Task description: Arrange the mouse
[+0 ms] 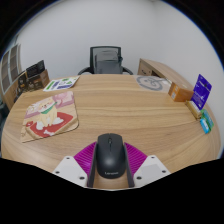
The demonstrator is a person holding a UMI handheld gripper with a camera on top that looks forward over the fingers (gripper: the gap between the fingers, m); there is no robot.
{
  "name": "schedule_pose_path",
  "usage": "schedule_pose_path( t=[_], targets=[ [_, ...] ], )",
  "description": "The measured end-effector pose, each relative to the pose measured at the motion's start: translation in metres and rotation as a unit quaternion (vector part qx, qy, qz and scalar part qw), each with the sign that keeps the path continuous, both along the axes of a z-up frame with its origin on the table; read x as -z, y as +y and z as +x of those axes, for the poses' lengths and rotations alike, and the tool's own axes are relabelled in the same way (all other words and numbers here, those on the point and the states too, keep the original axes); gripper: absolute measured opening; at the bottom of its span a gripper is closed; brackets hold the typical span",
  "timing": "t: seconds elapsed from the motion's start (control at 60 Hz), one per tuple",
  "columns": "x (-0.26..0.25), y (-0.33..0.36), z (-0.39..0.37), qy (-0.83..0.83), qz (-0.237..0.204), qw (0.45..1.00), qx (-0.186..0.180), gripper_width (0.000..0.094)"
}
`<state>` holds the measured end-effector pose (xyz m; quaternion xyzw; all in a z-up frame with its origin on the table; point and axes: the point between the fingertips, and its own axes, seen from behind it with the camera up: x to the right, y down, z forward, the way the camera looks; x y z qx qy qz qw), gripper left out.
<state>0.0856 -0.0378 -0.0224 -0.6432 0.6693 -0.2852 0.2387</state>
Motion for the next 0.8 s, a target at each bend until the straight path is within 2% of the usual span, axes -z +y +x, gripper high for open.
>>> schedule_pose_path(
  t=[0.083,0.167,0.333,0.517,0.683,0.8],
  targets=[
    [0.000,0.000,-0.002,0.008,0.013,1.000,0.023,0.0408],
    [-0.001,-0.001,-0.002,0.006,0.009,1.000,0.020,0.0346],
    [-0.008,-0.006,-0.005,0.009,0.011,0.999,0.029,0.0335],
    [-0.077,-0.006,0.008,-0.034,0.015,0.999,0.027,0.0334],
    [-0.154,0.030,0.049,-0.086,0.018,0.996,0.002,0.0335],
    [-0.179,0.080,0.079,-0.099,0.028,0.994,-0.026,0.0336]
  ],
)
